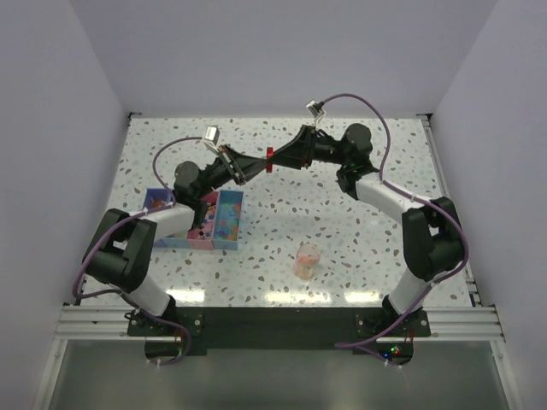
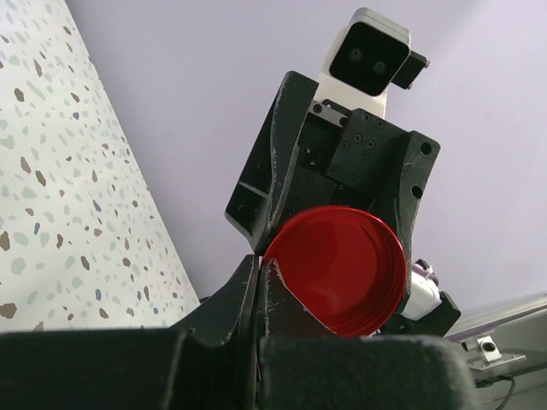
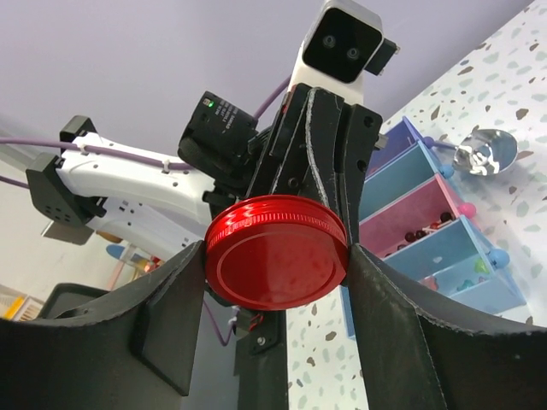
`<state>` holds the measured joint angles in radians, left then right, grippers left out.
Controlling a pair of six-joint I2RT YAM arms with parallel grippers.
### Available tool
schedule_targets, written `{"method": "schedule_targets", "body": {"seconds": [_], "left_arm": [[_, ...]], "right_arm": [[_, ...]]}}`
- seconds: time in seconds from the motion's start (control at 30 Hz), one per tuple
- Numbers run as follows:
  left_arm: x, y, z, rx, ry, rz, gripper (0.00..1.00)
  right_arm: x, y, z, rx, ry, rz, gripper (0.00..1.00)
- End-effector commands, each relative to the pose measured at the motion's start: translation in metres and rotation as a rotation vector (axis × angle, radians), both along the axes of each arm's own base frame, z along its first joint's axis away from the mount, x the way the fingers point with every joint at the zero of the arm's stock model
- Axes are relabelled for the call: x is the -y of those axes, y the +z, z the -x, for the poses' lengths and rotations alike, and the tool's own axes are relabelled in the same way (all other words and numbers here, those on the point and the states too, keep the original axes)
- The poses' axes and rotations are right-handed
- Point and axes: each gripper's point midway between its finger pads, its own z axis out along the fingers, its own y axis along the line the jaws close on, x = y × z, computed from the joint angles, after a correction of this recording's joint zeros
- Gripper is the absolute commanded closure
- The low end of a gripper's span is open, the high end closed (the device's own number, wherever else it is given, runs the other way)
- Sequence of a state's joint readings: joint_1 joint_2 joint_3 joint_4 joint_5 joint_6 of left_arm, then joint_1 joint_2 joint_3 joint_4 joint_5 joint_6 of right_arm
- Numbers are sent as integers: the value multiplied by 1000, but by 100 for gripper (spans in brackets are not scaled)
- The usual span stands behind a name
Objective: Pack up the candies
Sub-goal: Pick up the bottle lid at the center of the board, then close the bottle lid on the packing bottle.
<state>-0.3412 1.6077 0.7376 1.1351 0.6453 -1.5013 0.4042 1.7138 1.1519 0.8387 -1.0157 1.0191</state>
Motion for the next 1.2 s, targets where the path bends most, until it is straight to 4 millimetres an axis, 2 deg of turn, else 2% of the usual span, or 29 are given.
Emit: {"method": "schedule_targets", "body": {"seconds": [0.0,0.1,0.17,0.2,0.23,0.27,0.33,0.37,0.4,0.43,0.47,0.5,0.53,0.57,0.6,0.63,0.67,0.7,0.73,0.8,0.83,0.87,0.9,0.93,0.97,1.0,1.07,1.13,1.17], "left_arm": [[-6,12,-2,40,52,10,100],[-6,8,1,47,50,-11,84],[-7,4,2,49,55,-36,70],[-7,1,3,64,62,-69,65],[-7,1,3,77,66,-92,58],[-7,-11,1,95,73,-166,54],[-8,-6,0,163,71,-252,45],[-9,-9,-2,188,83,-310,41],[-15,-25,-2,225,93,-448,38],[-21,-24,-10,257,141,-519,33],[-27,-31,-12,345,165,-628,32],[-37,-37,-11,341,208,-712,30],[-41,-43,-9,372,218,-773,28],[-45,-47,-7,408,226,-832,28],[-45,-55,-1,491,218,-944,27],[-43,-65,6,524,202,-1006,23],[-44,-73,12,598,182,-1092,22],[-31,-78,25,645,162,-1137,21],[-29,-94,36,658,127,-1167,19],[-18,-97,55,696,97,-1137,16],[-21,-116,66,668,75,-1137,14],[-19,-108,73,672,100,-1082,13],[-25,-125,83,644,90,-1088,11],[-27,-128,87,638,101,-1077,10],[-31,-120,89,638,149,-1051,9],[-38,-130,94,619,153,-1060,7],[-46,-123,98,616,203,-1040,4],[-52,-128,102,607,201,-1063,0],[-56,-124,102,615,222,-1065,0]], "right_arm": [[-1,40,23,136,39,-24,74],[0,34,22,137,26,21,79],[3,38,22,159,-3,58,81],[6,19,20,140,-17,138,82],[10,19,22,153,-33,174,84],[15,6,26,76,-41,256,84],[24,-5,23,120,-84,353,85],[28,-2,26,128,-97,376,87],[36,-14,33,93,-97,441,87],[43,-20,31,90,-135,491,88],[49,-16,34,100,-151,519,89],[58,-29,42,53,-155,590,90],[68,-37,38,37,-209,657,92],[75,-36,38,30,-233,700,93],[87,-52,50,-33,-217,789,93],[95,-59,52,-44,-240,866,93],[104,-65,64,-78,-217,949,94],[109,-67,69,-83,-216,999,94],[114,-70,74,-84,-221,1054,94],[125,-78,89,-94,-215,1186,94],[126,-79,96,-85,-207,1222,94],[129,-82,105,-105,-194,1248,94],[130,-82,110,-107,-189,1256,94],[129,-87,118,-110,-165,1275,94],[129,-90,122,-117,-167,1292,94],[129,-93,126,-117,-160,1305,94],[126,-102,136,-120,-140,1349,95],[119,-108,146,-104,-116,1394,95],[117,-110,149,-114,-122,1406,95]]}}
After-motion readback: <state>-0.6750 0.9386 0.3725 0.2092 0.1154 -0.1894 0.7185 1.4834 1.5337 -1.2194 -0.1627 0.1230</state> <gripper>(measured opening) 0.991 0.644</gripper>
